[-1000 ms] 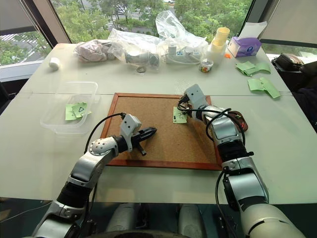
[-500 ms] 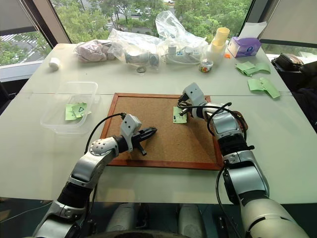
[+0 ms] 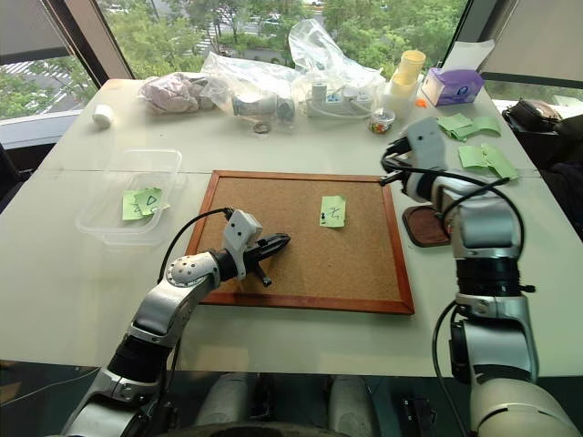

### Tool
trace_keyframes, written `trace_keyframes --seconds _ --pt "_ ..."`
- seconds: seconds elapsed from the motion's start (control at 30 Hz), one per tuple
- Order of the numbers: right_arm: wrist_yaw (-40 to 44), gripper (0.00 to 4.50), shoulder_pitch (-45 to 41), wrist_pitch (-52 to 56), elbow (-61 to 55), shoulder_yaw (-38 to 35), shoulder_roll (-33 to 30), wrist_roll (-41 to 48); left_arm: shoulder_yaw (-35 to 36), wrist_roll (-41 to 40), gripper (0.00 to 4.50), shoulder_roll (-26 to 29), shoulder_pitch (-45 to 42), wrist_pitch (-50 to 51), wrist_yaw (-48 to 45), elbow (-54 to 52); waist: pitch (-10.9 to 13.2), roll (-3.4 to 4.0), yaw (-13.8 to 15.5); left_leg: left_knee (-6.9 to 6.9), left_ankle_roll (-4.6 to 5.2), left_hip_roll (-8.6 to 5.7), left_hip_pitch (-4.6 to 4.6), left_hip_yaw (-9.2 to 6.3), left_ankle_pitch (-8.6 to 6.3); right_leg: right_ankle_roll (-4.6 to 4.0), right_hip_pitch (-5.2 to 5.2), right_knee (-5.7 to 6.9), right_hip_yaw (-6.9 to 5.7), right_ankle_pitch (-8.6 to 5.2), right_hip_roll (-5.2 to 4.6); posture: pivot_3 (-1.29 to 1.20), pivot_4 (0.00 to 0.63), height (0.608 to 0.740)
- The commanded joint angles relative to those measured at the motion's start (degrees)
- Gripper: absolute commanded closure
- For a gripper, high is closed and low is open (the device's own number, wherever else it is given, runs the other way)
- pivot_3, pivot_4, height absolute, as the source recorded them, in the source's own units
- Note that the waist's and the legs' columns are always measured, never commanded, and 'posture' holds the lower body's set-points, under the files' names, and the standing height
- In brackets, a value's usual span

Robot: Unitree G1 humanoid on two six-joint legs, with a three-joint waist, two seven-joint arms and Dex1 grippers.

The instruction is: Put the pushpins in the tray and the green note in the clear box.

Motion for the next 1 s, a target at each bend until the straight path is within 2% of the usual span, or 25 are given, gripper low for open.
trace_keyframes --seconds 0.03,0.23,0.5,0.6,0.7,1.0 --pt "-0.7 4.47 6.5 3.7 -6.8 -5.3 -2.7 1.6 -1.6 0.3 4.50 0.0 0.4 0.5 -1.0 1.6 0.0 0.00 -0.1 0.00 0.00 -0.01 0.01 -0.01 0.00 0.00 0.01 0.00 0.00 0.00 0.00 0.00 0.150 0.740" --pt "-0.2 4.47 15.2 4.9 -8.7 -7.0 -2.9 3.5 -1.8 0.5 4.50 -0.2 -0.5 -0.1 -2.1 3.0 0.0 0.06 -0.1 0.01 0.03 -0.01 0.06 -0.02 -0.01 0.00 0.01 0.02 0.01 0.00 0.00 0.00 0.150 0.740" --pt "-1.0 4.47 15.9 4.6 -7.3 -6.2 -2.6 4.9 -1.6 0.9 4.50 -0.7 -1.2 -0.4 -2.6 4.0 0.0 0.06 0.8 0.03 0.08 -0.03 0.06 -0.06 -0.04 0.00 0.04 0.02 0.02 0.00 -0.02 0.00 0.150 0.740" --pt "-0.8 3.58 16.0 4.5 -7.3 -5.8 -3.0 5.2 -1.5 1.1 4.50 -0.7 -1.1 -0.4 -2.6 3.9 0.0 0.06 1.1 0.03 0.10 -0.02 0.05 -0.06 -0.05 0.00 0.04 0.01 0.02 0.00 -0.02 0.00 0.150 0.740" --pt "-1.2 2.17 15.2 4.3 -6.9 -5.9 -3.5 5.3 -1.4 1.1 4.50 -0.6 -0.9 -0.3 -2.6 3.7 0.0 0.05 1.1 0.03 0.11 -0.03 0.05 -0.06 -0.06 0.00 0.04 0.01 0.01 0.00 -0.02 0.00 0.150 0.740" --pt "-1.1 2.17 14.5 3.3 -6.6 -5.6 -4.1 5.8 -1.3 1.1 4.50 -0.5 -0.8 -0.1 -2.5 3.5 0.0 0.05 1.1 0.03 0.11 -0.02 0.05 -0.06 -0.06 0.00 0.03 0.00 0.02 0.00 -0.02 0.00 0.150 0.740"
